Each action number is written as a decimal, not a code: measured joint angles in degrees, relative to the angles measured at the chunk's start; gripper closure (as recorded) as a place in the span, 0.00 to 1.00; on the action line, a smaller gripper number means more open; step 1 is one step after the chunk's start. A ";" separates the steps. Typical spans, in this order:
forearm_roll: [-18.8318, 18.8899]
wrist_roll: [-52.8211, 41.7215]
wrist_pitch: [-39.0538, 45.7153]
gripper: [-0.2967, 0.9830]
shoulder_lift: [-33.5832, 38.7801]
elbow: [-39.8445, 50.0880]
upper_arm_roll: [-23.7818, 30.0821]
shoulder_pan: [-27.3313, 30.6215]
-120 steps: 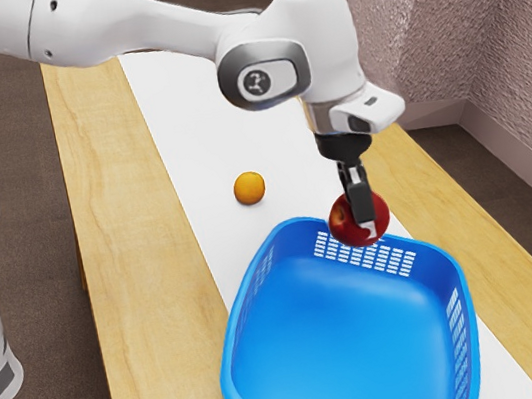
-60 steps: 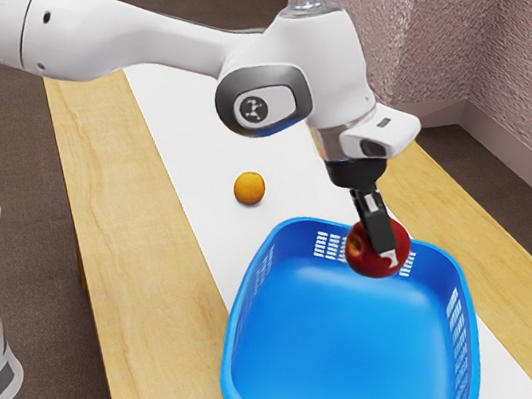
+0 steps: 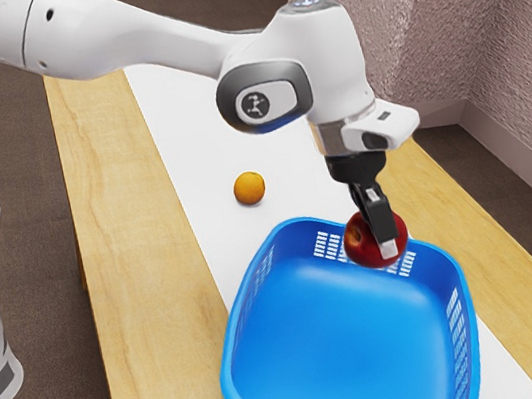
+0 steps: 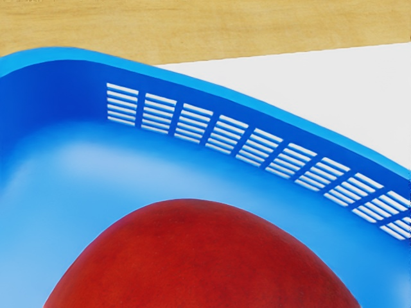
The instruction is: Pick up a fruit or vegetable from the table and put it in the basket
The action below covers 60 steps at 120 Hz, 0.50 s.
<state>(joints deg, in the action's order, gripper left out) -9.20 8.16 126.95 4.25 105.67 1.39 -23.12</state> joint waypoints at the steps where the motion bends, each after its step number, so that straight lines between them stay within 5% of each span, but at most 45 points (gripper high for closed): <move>1: -0.02 0.00 0.00 0.31 -0.01 -0.02 0.00 -0.01; 60: -2.40 2.27 -0.06 0.24 -2.10 0.02 -3.20 1.81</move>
<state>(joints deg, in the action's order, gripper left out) -11.60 10.43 126.89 2.15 105.69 -1.81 -21.31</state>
